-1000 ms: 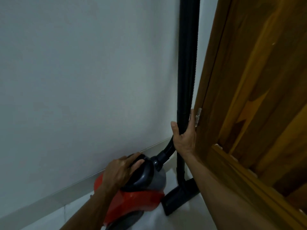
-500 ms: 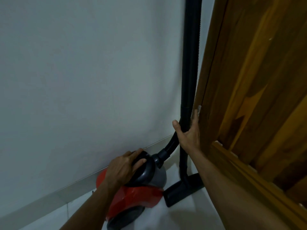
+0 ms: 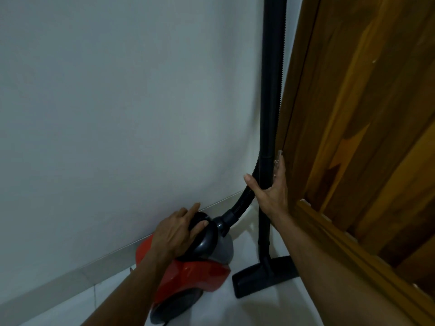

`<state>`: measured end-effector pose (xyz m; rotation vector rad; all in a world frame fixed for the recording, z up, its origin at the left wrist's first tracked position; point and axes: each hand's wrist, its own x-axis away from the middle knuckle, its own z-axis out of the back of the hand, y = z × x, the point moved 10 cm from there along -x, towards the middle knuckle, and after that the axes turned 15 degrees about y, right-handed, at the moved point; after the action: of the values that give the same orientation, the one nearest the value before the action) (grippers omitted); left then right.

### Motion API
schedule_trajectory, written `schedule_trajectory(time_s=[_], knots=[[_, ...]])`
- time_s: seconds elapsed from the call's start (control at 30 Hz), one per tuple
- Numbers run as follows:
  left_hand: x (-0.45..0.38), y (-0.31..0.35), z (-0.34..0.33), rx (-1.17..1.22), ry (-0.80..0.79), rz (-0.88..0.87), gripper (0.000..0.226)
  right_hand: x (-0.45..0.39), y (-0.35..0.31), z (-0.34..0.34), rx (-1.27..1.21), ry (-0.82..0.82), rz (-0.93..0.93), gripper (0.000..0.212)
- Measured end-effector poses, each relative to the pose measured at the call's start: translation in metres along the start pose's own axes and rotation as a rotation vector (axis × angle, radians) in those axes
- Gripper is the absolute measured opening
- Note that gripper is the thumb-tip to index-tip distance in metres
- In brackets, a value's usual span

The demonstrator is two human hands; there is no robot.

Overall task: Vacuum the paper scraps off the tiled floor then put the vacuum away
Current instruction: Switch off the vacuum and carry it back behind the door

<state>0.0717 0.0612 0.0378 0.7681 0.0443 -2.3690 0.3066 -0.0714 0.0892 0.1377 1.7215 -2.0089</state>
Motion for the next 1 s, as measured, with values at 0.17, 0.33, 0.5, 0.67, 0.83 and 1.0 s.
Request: schedule_trajectory(time_s=[0.17, 0.33, 0.5, 0.67, 0.83, 1.0], knots=[[-0.005, -0.001, 0.004, -0.027, 0.047, -0.018, 0.075, 0.002, -0.003, 0.009, -0.014, 0.03, 0.009, 0.115], [-0.005, -0.001, 0.007, -0.033, 0.059, -0.013, 0.074, 0.0, -0.001, 0.011, -0.009, 0.072, 0.014, 0.112], [-0.01, 0.0, 0.004, -0.065, 0.044, -0.025, 0.085, -0.014, 0.0, -0.001, 0.019, 0.12, 0.008, 0.102], [-0.014, -0.004, -0.005, -0.078, 0.038, -0.068, 0.084, -0.037, 0.004, -0.021, 0.069, 0.151, 0.005, 0.102], [-0.015, -0.005, -0.012, -0.007, 0.075, -0.076, 0.064, -0.057, 0.009, -0.041, 0.08, 0.17, -0.01, 0.103], [-0.018, -0.008, -0.018, 0.056, 0.101, -0.078, 0.069, -0.065, -0.001, -0.052, 0.039, 0.193, 0.009, 0.095]])
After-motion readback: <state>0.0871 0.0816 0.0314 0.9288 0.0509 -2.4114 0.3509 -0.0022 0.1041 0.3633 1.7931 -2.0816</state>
